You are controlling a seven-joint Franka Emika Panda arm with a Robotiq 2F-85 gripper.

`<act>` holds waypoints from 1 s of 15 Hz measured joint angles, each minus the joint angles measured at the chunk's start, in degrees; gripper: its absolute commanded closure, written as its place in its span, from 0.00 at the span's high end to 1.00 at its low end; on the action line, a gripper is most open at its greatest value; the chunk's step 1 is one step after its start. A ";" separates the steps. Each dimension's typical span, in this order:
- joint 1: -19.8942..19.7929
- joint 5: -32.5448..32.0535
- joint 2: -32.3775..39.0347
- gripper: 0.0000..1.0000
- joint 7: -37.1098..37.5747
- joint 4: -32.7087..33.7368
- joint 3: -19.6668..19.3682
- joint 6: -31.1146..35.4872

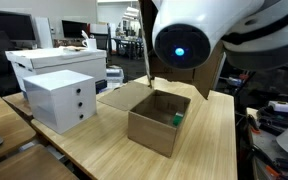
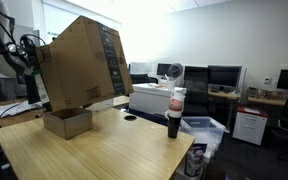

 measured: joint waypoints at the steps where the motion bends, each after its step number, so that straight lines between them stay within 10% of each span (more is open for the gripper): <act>1: 0.00 0.00 0.00 0.06 0.00 -0.05 0.00 0.00; 15: 0.02 -1.73 0.18 0.06 -0.56 -0.94 -0.02 -0.01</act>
